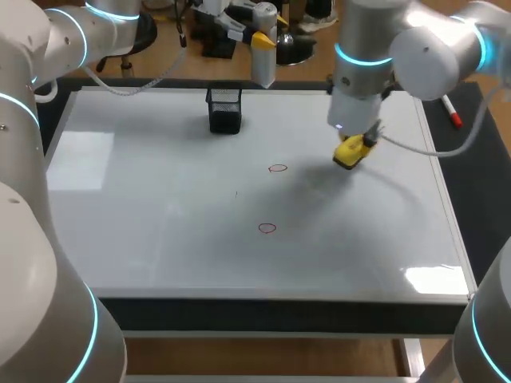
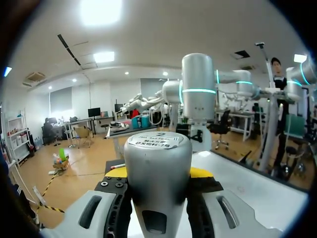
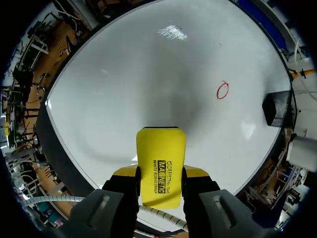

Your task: Pick up the inspection probe, press it on each red-marked spot on the whiteboard one by one, put down the probe, pick up the eraser, and wipe off all the red marks.

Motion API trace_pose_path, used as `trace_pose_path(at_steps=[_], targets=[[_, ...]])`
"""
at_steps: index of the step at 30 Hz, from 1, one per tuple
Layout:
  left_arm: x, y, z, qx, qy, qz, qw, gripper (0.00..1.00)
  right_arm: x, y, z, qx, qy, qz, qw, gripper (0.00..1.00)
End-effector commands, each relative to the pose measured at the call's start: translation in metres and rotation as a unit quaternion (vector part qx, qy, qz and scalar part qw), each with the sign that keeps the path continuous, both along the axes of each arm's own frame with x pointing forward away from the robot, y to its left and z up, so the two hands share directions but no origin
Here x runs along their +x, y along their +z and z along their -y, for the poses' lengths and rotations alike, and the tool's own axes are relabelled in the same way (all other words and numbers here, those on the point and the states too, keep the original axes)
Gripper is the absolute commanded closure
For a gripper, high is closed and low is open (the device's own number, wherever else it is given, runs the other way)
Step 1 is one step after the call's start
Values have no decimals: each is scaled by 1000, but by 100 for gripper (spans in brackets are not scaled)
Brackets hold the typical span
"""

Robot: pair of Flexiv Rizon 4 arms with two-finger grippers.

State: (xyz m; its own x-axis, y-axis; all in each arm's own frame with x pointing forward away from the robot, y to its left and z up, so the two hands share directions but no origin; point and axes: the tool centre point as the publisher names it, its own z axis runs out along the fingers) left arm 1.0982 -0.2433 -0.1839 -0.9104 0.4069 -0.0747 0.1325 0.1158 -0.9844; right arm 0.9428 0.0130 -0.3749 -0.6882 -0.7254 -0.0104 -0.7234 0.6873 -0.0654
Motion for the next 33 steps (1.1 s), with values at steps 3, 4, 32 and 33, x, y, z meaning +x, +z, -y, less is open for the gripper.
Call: trace_pose_path(at_steps=[3, 4, 32, 33], targets=[[8, -2, 0, 6, -72, -11, 997, 100, -5, -4, -43, -20, 54, -2, 998, 100], [8, -2, 0, 6, -72, -11, 997, 100, -6, -5, -51, -21, 66, -3, 998, 100], [8, -2, 0, 6, -72, -11, 997, 100, -3, -23, -167, -27, 303, -1, 952, 100], [8, -2, 0, 6, -72, -11, 997, 100, -2, -23, -170, -24, 306, 0, 952, 100]])
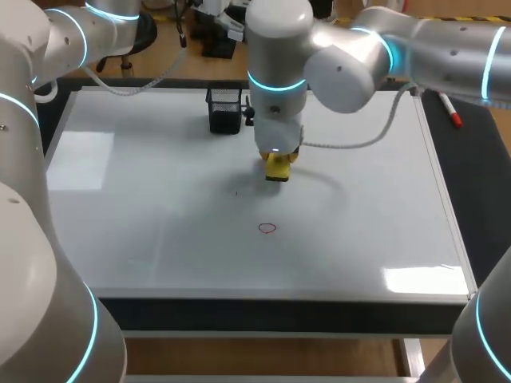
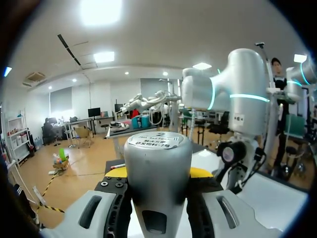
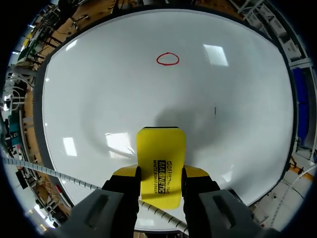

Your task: Pick up the inspection probe, press it on each red-marked spot on the whiteboard one by one, put down the probe, pick up the eraser, and wipe off all the red marks.

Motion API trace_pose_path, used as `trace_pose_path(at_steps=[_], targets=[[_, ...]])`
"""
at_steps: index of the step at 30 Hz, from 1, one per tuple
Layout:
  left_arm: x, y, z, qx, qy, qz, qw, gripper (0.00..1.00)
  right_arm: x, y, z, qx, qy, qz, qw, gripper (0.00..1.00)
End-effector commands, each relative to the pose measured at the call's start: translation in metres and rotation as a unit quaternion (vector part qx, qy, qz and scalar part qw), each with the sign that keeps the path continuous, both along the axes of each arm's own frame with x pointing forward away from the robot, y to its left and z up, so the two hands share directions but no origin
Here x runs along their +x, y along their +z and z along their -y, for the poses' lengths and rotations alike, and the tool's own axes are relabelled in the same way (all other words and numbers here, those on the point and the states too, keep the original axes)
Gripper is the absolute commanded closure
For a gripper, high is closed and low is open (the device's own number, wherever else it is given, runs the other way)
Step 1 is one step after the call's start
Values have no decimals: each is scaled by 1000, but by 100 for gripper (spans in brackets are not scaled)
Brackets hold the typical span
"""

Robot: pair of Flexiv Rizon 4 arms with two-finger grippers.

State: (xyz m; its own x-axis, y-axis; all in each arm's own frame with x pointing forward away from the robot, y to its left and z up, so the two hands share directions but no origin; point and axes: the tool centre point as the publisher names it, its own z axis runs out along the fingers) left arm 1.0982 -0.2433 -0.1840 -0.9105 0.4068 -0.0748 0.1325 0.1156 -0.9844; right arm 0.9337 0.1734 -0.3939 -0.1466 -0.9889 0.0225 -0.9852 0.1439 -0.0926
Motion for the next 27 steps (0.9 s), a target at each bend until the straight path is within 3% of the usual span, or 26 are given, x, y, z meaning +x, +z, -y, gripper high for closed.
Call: trace_pose_path(at_steps=[1, 13, 27], targets=[[8, -2, 0, 7, -72, -11, 997, 100, 8, -5, -12, -7, 9, -4, 1000, 100], [8, -2, 0, 7, -72, -11, 997, 100, 7, -18, -33, 4, 41, -12, 999, 100], [8, -2, 0, 7, -72, -11, 997, 100, 8, -28, -39, 14, 45, -31, 998, 100]])
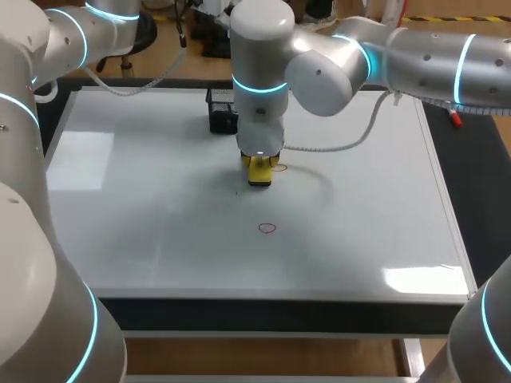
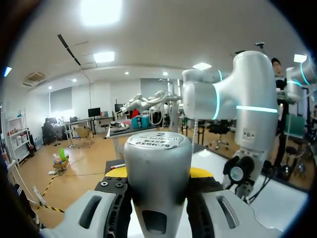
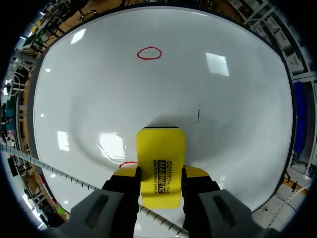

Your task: Pick up the inspection probe, press it on each red-marked spot on the whiteboard one by one, put down the probe, pick up the eraser, and wipe off all the red marks.

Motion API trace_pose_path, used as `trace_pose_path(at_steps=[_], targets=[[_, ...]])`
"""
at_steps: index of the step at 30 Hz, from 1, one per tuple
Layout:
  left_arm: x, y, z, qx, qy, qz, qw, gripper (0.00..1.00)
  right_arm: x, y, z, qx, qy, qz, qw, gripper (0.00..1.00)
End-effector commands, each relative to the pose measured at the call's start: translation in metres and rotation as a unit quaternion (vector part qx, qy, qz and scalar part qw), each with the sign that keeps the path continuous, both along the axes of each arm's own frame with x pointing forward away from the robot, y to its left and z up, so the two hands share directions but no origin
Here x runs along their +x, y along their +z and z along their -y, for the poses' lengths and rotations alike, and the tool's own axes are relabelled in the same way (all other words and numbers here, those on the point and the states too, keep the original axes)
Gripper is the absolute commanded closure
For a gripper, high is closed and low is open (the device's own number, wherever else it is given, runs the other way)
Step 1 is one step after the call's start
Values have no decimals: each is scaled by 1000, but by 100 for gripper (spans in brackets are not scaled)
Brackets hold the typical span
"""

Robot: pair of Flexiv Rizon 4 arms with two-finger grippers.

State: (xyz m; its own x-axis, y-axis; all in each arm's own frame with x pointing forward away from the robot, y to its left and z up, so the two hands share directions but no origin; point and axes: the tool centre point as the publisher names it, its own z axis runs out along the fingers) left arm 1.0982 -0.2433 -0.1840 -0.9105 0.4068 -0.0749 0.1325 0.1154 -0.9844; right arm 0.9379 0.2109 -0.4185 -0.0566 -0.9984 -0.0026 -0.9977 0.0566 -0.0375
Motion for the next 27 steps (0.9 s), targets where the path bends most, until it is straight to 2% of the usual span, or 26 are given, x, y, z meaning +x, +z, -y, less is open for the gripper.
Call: trace_pose_path(at_steps=[1, 9, 27], targets=[[8, -2, 0, 7, -72, -11, 997, 100, 4, -5, -1, -1, 0, -6, 1000, 100], [8, -2, 0, 7, -72, -11, 997, 100, 4, -6, 5, -2, -7, -8, 1000, 100], [8, -2, 0, 7, -72, -11, 997, 100, 4, -8, 51, -11, -61, -12, 998, 100]])
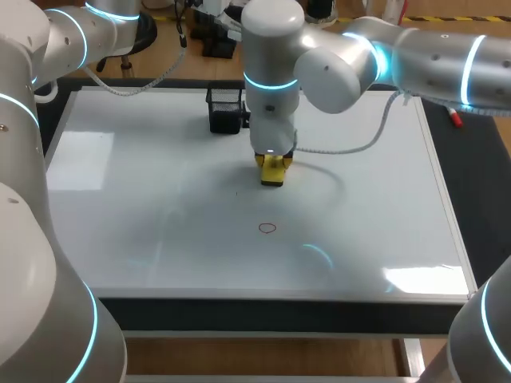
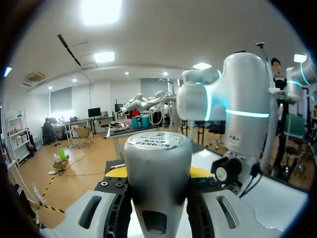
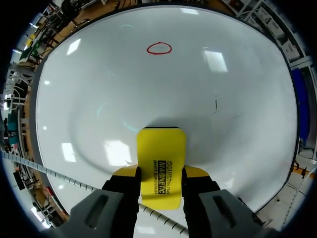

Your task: Pick up the inspection probe, press it on each red-marked spot on the whiteboard one by one, put down the probe, pick up the eraser, and wipe off all the red marks.

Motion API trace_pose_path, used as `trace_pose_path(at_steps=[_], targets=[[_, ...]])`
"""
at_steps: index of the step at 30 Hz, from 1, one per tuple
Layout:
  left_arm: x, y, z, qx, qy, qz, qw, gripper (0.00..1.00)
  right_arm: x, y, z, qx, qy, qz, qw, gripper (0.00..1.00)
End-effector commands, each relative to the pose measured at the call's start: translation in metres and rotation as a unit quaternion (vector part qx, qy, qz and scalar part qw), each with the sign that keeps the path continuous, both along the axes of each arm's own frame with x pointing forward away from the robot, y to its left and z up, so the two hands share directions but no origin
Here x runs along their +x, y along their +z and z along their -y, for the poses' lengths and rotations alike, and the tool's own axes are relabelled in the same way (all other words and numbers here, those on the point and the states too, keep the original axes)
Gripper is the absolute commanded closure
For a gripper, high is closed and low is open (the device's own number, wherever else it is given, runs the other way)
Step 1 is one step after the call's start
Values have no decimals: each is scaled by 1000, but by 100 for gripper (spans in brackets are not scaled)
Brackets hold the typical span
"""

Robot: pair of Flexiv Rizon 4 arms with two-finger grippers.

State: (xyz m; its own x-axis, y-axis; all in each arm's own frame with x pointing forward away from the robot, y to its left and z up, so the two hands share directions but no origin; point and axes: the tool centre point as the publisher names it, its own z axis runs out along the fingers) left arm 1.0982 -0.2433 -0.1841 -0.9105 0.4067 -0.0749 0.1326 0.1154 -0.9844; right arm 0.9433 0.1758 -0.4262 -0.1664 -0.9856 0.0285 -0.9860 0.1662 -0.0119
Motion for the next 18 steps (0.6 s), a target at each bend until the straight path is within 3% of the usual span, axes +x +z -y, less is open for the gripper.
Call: trace_pose_path(at_steps=[1, 18], targets=[[8, -2, 0, 7, -72, -11, 997, 100, -1, -1, 19, 3, -9, 2, 1000, 100], [8, -2, 0, 7, -72, -11, 997, 100, 6, 7, 57, -2, -55, 11, 998, 100]])
